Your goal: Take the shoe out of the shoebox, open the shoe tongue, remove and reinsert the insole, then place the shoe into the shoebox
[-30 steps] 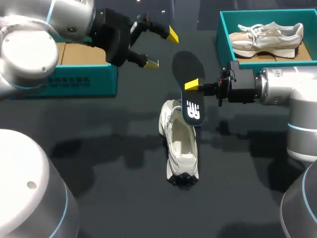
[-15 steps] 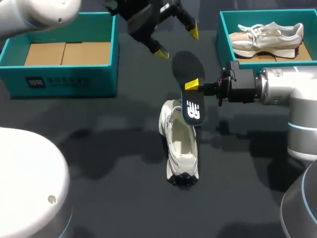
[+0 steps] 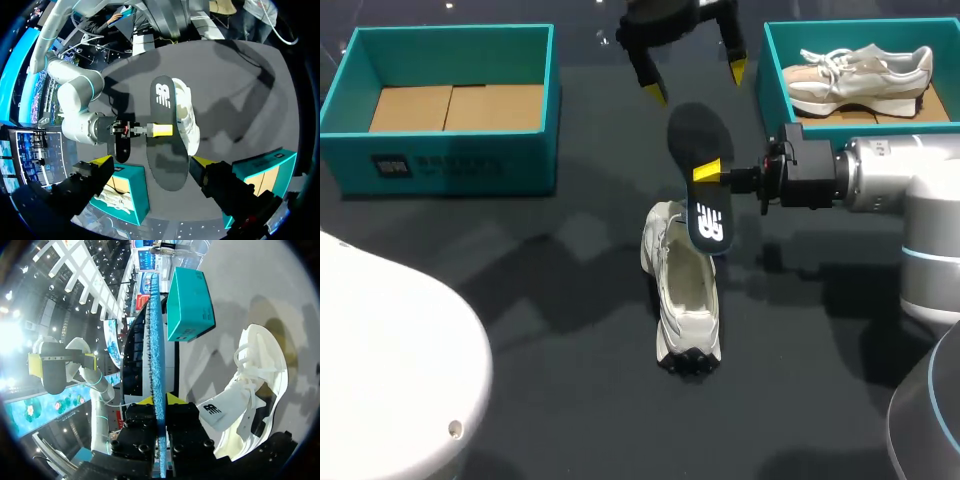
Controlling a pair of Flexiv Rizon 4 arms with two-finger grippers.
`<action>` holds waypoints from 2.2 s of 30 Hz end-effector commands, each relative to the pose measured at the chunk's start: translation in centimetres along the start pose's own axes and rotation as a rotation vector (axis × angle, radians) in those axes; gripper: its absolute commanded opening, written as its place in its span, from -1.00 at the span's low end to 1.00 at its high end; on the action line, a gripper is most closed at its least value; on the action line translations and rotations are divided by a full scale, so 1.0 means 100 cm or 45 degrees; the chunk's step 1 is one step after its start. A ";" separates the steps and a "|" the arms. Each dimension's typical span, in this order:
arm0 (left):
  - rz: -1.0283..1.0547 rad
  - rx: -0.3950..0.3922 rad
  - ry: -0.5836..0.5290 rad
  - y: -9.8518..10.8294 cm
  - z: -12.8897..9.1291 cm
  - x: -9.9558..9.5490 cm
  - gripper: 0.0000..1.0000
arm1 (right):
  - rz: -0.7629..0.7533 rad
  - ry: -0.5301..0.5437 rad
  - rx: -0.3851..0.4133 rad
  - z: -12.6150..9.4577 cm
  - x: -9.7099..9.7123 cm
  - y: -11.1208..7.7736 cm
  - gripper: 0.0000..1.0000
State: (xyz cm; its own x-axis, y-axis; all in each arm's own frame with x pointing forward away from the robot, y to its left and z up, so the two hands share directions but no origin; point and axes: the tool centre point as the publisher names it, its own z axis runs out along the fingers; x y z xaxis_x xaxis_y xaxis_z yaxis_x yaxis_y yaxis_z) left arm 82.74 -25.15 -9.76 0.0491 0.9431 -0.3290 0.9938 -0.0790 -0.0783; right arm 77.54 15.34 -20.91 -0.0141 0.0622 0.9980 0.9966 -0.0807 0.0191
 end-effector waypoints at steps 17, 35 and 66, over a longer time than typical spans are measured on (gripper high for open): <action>-0.067 -0.015 0.365 -0.002 0.008 -0.003 1.00 | 0.002 -0.005 0.000 0.001 0.000 -0.001 -1.00; -0.048 -0.118 -0.199 -0.016 -0.011 0.035 1.00 | 0.002 -0.005 0.000 0.001 0.000 -0.001 -1.00; -0.001 -0.237 -0.851 -0.020 0.017 0.087 1.00 | 0.002 -0.005 0.000 0.001 0.000 -0.001 -1.00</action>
State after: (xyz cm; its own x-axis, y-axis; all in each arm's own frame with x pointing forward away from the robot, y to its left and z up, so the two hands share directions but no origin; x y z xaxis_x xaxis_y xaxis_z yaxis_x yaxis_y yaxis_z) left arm 81.45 -17.76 -13.63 0.0143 0.7484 -0.6630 0.9979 0.0315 0.0571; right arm 77.60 15.35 -20.88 -0.0126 0.0635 0.9979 0.9967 -0.0798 0.0177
